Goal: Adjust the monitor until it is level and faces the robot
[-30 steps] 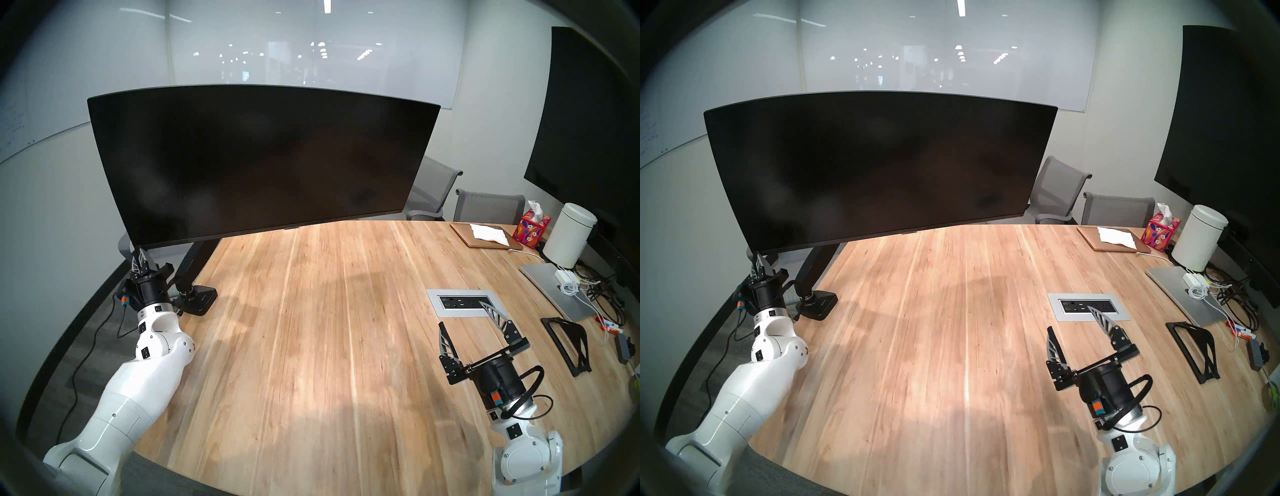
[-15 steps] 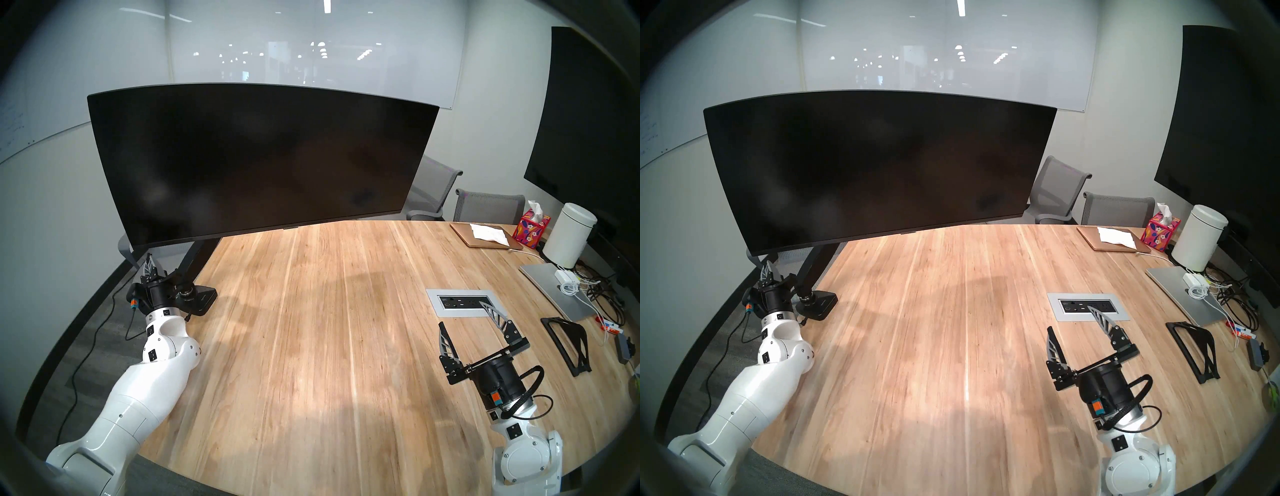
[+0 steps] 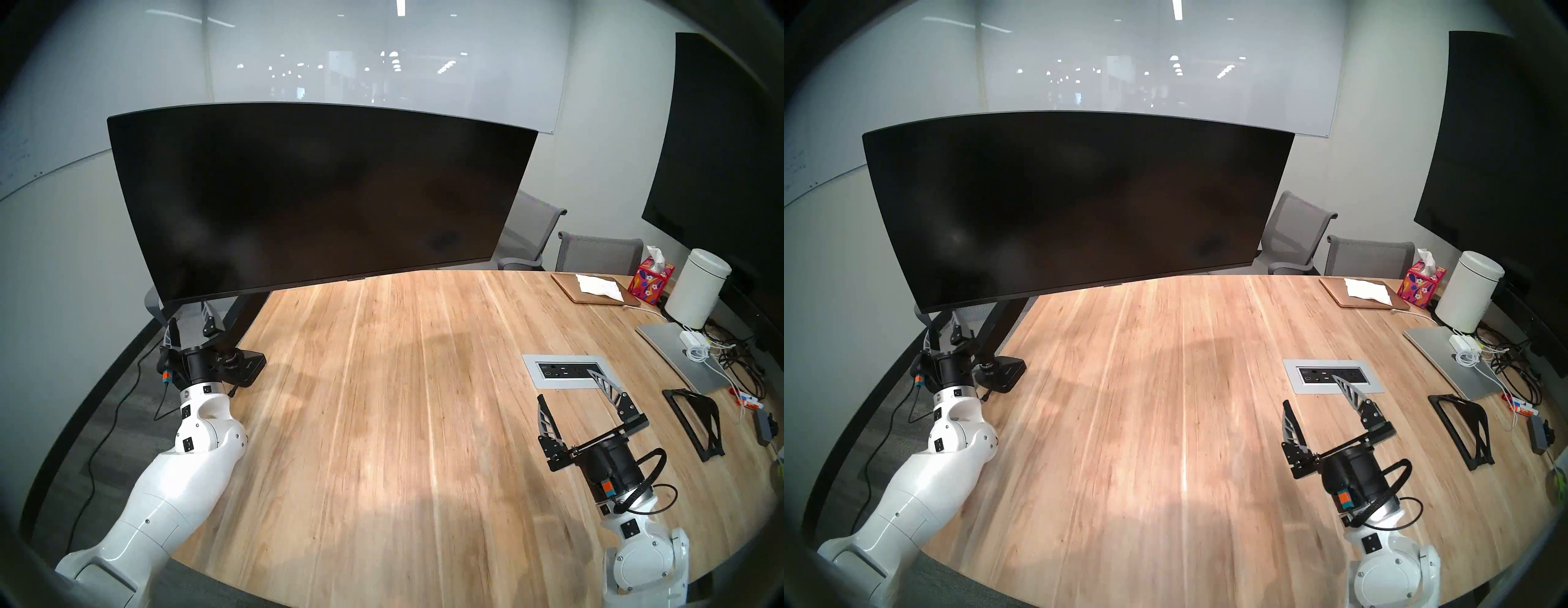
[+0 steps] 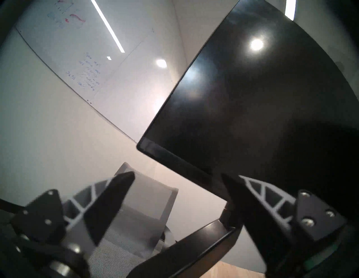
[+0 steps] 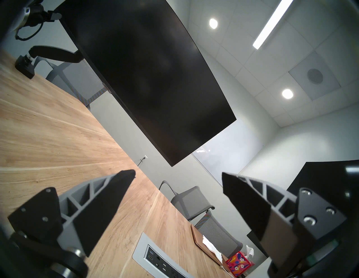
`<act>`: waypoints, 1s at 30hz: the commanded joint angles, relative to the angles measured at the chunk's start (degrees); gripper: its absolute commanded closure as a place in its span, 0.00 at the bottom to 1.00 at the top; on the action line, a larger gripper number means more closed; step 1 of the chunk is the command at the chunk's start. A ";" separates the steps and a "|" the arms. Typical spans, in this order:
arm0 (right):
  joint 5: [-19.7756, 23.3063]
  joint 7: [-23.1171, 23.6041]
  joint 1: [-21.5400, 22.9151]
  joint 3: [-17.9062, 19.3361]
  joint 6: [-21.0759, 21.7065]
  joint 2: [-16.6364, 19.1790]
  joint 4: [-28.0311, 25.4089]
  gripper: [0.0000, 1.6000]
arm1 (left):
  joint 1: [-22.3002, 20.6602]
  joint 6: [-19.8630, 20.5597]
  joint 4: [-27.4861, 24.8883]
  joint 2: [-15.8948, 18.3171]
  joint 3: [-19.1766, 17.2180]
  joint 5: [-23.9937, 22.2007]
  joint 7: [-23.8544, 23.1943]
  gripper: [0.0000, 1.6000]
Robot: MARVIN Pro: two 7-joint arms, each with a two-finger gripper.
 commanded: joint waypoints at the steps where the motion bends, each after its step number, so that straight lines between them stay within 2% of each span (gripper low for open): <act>1: 0.38 -0.16 0.09 -0.02 -0.07 -0.11 -1.22 0.00 | 4.08 -0.59 -3.98 0.97 -0.81 3.14 1.58 0.00; 30: 0.39 -0.15 0.08 -0.02 -0.06 -0.11 -1.23 0.00 | 4.34 -0.85 -4.25 1.33 -0.51 5.44 3.70 0.00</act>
